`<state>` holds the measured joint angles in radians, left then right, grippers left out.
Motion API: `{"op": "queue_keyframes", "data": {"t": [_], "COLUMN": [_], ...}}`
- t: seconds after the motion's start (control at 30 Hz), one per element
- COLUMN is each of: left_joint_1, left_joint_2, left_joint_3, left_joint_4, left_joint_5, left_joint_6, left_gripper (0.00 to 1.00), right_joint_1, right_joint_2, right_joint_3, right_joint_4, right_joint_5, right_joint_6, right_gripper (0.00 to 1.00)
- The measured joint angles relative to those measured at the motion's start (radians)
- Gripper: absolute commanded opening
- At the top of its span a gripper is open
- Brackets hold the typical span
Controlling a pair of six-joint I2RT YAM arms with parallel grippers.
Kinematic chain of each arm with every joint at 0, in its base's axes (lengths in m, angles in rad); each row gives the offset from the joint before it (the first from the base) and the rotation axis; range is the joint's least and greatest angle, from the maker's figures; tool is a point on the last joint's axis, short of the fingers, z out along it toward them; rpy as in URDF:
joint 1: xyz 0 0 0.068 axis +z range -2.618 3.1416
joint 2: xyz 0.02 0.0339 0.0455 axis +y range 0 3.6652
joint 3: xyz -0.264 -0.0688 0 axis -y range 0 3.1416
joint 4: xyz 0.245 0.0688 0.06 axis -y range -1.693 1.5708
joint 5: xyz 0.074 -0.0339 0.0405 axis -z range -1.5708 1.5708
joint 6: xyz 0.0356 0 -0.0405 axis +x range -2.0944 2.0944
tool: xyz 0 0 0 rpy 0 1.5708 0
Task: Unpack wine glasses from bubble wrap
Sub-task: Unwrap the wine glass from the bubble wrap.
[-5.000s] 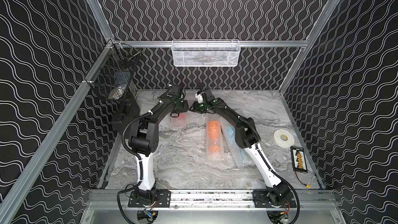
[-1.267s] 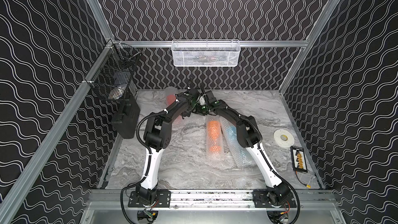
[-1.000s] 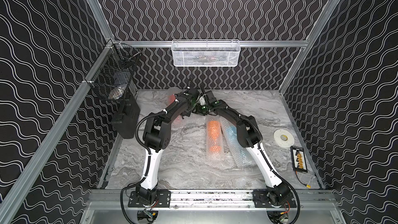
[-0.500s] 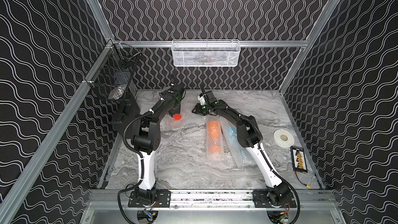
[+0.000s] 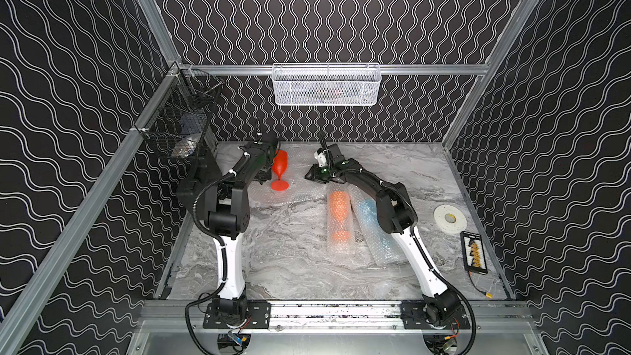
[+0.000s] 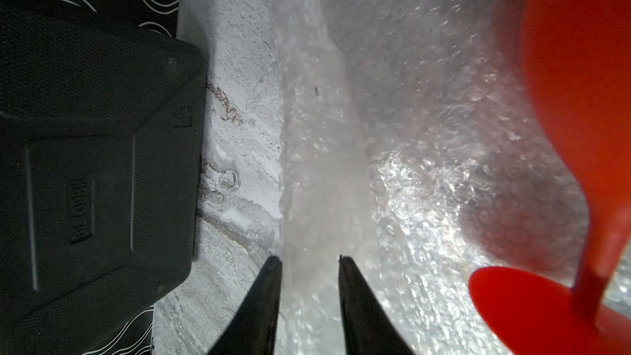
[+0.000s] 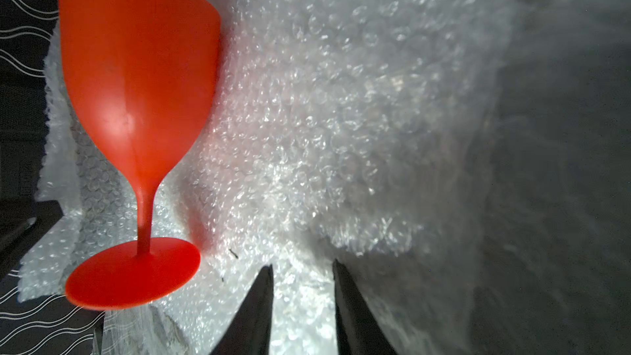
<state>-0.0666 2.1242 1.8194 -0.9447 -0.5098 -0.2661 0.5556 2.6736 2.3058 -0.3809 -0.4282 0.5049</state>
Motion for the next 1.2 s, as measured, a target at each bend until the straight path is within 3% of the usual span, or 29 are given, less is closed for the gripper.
{"op": "queue_keyframes", "data": {"t": [0.23,0.47,0.77,1.2], "left_joint_1": [0.031,-0.003,0.005,0.14], "left_joint_2": [-0.032,-0.129,-0.081,0.053], "left_joint_3": [0.069,-0.008,-0.164,-0.142], "left_joint_4": [-0.027,0.002,0.066,0.167], "left_joint_5": [-0.013,0.07,0.197,0.296], "left_joint_6": [0.006,0.006,-0.079,-0.153], "left_gripper": [0.5,0.46,0.41,0.41], "right_joint_1": [0.0,0.0,0.0,0.0], "right_joint_2": [-0.005,-0.005,-0.015,-0.023], "right_joint_3": [-0.013,-0.012,-0.031,-0.043], "right_joint_4": [0.011,0.01,0.016,0.015], "right_joint_5": [-0.004,-0.007,-0.007,-0.011], "right_joint_6": [0.003,0.007,0.006,0.0], "right_gripper": [0.32,0.32,0.33,0.33]}}
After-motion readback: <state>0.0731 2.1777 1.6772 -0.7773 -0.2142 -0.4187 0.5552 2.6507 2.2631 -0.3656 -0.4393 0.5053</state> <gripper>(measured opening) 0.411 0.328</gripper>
